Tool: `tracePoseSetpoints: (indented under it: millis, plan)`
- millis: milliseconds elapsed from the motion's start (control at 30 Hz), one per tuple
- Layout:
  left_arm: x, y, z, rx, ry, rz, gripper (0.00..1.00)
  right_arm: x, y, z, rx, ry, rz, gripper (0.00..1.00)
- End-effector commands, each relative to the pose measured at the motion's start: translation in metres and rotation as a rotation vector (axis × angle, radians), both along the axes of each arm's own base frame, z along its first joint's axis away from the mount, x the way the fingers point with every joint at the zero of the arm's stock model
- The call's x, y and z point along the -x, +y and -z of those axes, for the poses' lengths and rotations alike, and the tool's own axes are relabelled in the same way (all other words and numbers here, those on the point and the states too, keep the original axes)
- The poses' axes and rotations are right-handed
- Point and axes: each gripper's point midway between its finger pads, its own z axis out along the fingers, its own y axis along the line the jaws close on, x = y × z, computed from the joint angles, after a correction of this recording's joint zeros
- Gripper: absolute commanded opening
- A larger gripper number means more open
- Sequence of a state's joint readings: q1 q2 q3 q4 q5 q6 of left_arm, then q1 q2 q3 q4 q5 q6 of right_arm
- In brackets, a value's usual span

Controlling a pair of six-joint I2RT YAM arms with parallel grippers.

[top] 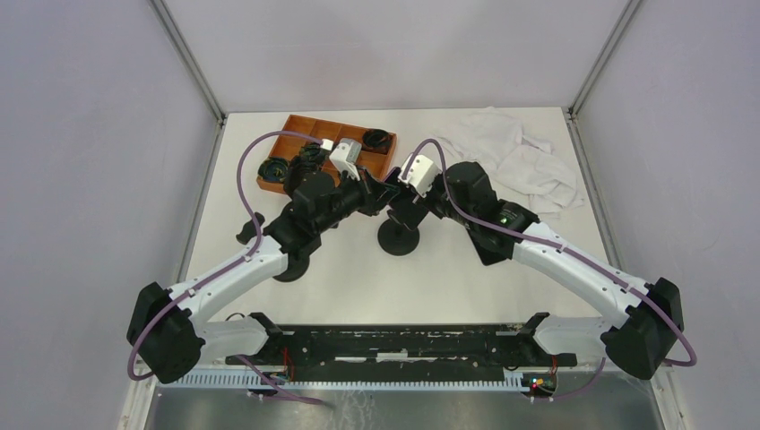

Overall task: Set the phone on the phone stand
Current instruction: Install the phone on the phone stand.

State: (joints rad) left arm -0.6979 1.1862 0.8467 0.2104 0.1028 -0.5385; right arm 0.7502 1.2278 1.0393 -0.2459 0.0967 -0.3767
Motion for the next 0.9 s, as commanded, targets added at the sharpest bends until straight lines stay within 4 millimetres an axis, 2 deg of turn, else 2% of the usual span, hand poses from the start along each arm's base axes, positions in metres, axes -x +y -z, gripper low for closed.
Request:
tracePoseSetpoints:
  millis: [0,133,400,667,867]
  plan:
    - [-0.027,0.056,0.066,-0.306,0.065,-0.231,0.02,-0.016,-0.022,-0.052,0.004,-0.161,0.095,0.0]
    - [-0.03,0.065,0.074,-0.373,0.056,-0.246,0.02,-0.014,-0.019,-0.053,-0.003,-0.155,0.076,0.0]
    - [-0.03,0.062,0.09,-0.403,0.066,-0.199,0.02,-0.005,-0.011,-0.057,-0.028,-0.135,0.01,0.0]
    - [-0.034,0.063,0.089,-0.382,0.064,-0.198,0.02,-0.001,-0.014,-0.062,-0.056,-0.122,-0.013,0.05]
    - [-0.036,0.064,0.088,-0.377,0.07,-0.212,0.02,-0.006,-0.015,-0.058,-0.07,-0.101,0.023,0.08]
